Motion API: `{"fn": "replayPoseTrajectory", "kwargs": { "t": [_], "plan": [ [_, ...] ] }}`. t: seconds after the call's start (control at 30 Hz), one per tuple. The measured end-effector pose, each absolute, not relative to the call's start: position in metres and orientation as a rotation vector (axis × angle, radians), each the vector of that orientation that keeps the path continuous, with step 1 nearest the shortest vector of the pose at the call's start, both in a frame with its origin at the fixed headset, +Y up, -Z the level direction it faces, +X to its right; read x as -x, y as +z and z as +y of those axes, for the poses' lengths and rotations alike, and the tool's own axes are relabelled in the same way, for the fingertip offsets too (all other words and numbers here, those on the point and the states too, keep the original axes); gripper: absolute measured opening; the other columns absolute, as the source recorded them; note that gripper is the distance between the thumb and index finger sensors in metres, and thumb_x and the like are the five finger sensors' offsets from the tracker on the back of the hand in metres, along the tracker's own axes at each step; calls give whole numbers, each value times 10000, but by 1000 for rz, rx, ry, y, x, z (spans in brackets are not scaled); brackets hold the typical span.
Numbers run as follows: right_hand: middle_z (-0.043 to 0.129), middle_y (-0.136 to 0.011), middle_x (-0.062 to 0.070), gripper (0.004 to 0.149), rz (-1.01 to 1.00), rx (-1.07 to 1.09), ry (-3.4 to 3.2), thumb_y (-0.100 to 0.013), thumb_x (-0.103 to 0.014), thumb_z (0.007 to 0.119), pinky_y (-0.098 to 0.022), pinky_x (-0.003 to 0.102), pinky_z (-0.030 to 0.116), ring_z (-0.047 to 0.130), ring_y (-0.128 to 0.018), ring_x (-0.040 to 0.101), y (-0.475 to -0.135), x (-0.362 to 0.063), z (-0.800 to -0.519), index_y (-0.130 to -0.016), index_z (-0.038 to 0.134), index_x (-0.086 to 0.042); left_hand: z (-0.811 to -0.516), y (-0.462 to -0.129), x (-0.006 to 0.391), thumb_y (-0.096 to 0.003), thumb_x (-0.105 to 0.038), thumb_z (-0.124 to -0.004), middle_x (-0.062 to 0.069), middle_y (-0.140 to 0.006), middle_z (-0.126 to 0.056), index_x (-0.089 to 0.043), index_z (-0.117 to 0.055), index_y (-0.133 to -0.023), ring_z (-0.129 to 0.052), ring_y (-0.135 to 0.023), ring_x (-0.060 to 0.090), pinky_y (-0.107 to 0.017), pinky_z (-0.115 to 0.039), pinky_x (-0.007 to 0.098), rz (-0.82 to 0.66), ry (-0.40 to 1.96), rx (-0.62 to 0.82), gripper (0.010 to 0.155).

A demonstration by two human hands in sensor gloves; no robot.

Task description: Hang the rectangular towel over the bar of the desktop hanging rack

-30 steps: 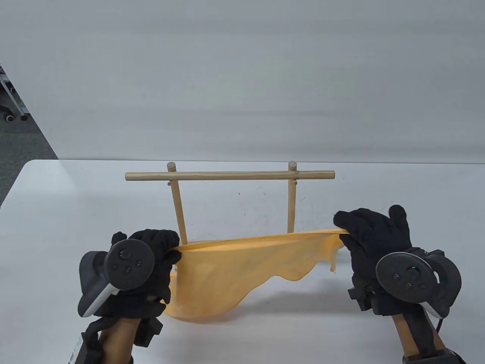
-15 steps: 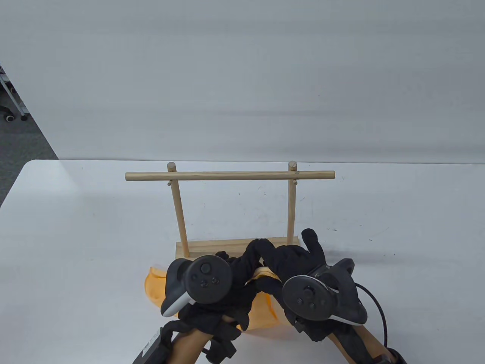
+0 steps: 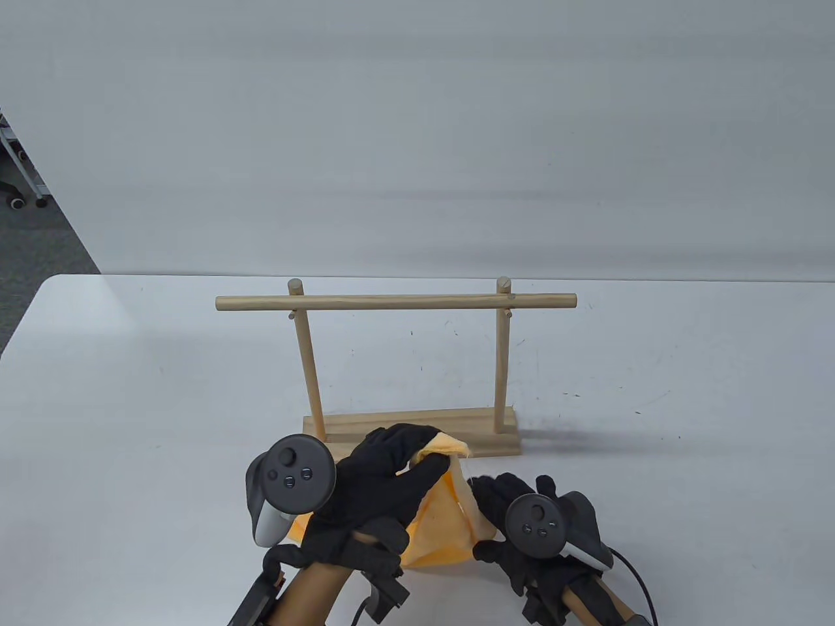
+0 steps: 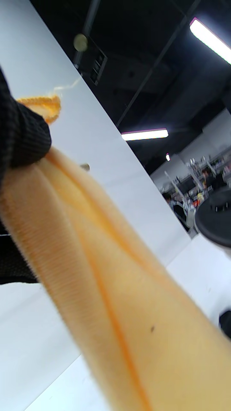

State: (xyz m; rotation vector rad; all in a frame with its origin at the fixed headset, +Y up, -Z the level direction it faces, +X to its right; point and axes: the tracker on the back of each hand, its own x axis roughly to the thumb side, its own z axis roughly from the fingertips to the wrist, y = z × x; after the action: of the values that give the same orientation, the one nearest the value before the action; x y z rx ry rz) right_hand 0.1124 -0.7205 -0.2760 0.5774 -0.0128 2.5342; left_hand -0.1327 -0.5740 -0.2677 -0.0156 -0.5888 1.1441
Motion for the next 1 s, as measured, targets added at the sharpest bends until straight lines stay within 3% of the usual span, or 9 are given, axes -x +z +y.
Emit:
{"fn": "replayPoseTrajectory", "kwargs": {
  "t": [0.03,0.17,0.27,0.33,0.5,0.63,0.77,0.87,1.0],
  "plan": [
    [1075,-626,28,394,-48,-552,2460,-343,-292,830,-576,777,429,895,-775,397,-275,-117,-714,-728,878,-225,-572,-267,137,-608,-409,-749,101,-1031,-752,-295,-685,-994,-758,-965,424,-714,-389,800,-592,1183,6,408],
    [1072,-554,30,392,-166,-452,2304,-351,-272,822,-579,781,446,955,-697,355,-277,-154,-674,-732,876,-197,-563,-266,172,-620,-311,-693,84,-1033,-729,-332,-595,-1035,-774,-950,399,-725,-408,780,-551,1333,-126,427],
    [1041,-576,46,400,-295,-381,2212,-356,-221,824,-583,780,454,948,-687,344,-276,-181,-644,-753,853,-178,-560,-267,203,-618,-342,-723,83,-1030,-735,-308,-620,-1020,-780,-944,399,-725,-420,776,-503,1391,-194,417],
    [1023,-593,48,392,-407,-350,2196,-356,-205,818,-582,780,459,933,-698,348,-273,-197,-616,-746,853,-194,-560,-265,224,-595,-487,-756,84,-1006,-769,-287,-691,-966,-797,-929,402,-721,-426,779,-441,1393,-278,427],
    [936,-686,54,376,-538,-360,2120,-381,-219,778,-588,783,436,880,-744,371,-265,-208,-564,-753,830,-227,-559,-264,247,-617,-412,-723,109,-981,-783,-268,-696,-973,-824,-890,389,-721,-446,766,-368,1369,-308,385],
    [898,-823,131,396,-576,-382,2049,-391,-351,731,-594,798,390,842,-799,441,-261,-207,-523,-737,832,-188,-544,-262,254,-625,-329,-699,69,-868,-838,-294,-632,-1033,-875,-778,347,-717,-493,734,-365,1330,-360,415],
    [1011,-671,93,390,-738,-312,2060,-366,-426,726,-590,783,446,952,-685,390,-256,-207,-496,-610,904,-179,-523,-260,262,-615,-344,-715,59,-821,-870,-291,-649,-1033,-904,-730,331,-704,-532,720,-307,1170,-439,427],
    [1041,-624,79,392,-936,-226,2139,-353,-439,730,-591,767,476,992,-634,366,-253,-209,-473,-586,922,-189,-506,-262,272,-594,-371,-746,48,-765,-908,-250,-710,-994,-934,-682,315,-694,-564,706,-249,1054,-479,420],
    [1064,-591,67,398,-1056,-153,2214,-343,-451,725,-592,751,505,1020,-596,347,-256,-209,-450,-573,935,-203,-486,-265,279,-587,-389,-738,38,-731,-922,-246,-742,-963,-946,-655,303,-687,-584,693,-197,979,-510,402]
  ]
}}
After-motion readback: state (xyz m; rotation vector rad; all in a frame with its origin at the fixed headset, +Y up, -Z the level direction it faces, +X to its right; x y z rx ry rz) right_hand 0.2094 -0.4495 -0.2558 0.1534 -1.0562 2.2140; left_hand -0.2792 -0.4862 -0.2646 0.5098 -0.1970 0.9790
